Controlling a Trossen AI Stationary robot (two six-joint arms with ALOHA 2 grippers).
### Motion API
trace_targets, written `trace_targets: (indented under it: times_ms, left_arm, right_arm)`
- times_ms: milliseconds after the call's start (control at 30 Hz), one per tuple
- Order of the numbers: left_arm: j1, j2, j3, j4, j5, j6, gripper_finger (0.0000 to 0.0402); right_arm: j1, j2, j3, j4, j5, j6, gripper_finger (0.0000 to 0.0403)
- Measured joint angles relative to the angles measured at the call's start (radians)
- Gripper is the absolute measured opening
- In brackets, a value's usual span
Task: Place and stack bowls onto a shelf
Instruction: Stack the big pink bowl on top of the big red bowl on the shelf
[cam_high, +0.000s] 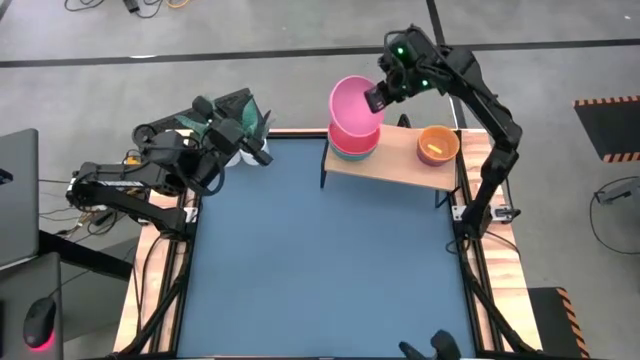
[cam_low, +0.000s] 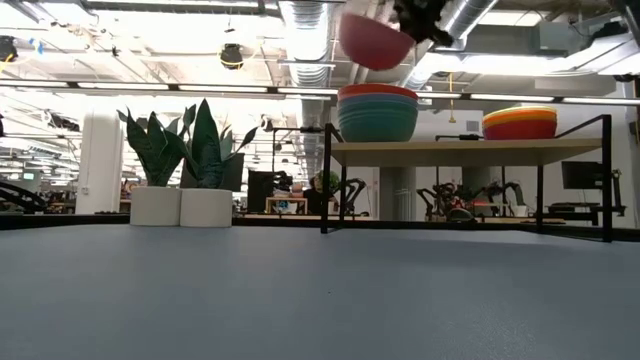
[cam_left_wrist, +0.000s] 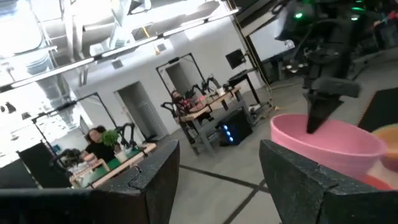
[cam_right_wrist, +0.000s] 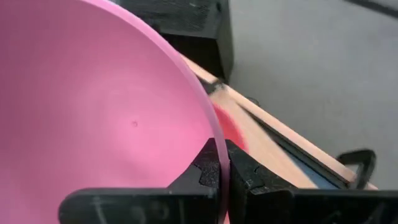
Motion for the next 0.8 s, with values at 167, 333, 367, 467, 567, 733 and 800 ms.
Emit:
trace_targets:
  times_ms: [167, 333, 367, 467, 567, 733, 800]
  left_arm:
    - [0.0, 0.002, 0.0, -0.068, -0.002, -0.042, 0.021]
    - [0.0, 0.003, 0.0, -0.131, -0.012, -0.085, 0.021]
    - [0.0, 0.003, 0.0, -0.136, -0.021, -0.086, 0.021]
    - [0.0, 0.002, 0.0, -0.137, -0.05, -0.085, 0.021]
    - [0.0, 0.002, 0.0, -0.137, -0.057, -0.079, 0.021]
    - [0.0, 0.002, 0.0, -0.136, -0.06, -0.079, 0.021]
    - [0.0, 0.002, 0.0, -0.136, -0.06, -0.079, 0.021]
  right_arm:
    - [-0.046, 0.044, 0.0, -0.021, -0.041, -0.008, 0.0025]
    - [-0.055, 0.116, 0.0, -0.086, -0.084, -0.042, 0.0025]
    - [-0.055, 0.127, 0.0, -0.099, -0.085, -0.052, 0.0025]
    - [-0.055, 0.153, 0.0, -0.128, -0.084, -0.08, 0.0025]
    - [-0.055, 0.175, 0.0, -0.14, -0.084, -0.094, 0.0025]
    - [-0.067, 0.191, 0.0, -0.156, -0.085, -0.101, 0.0025]
    - [-0.076, 0.193, 0.0, -0.165, -0.085, -0.111, 0.0025]
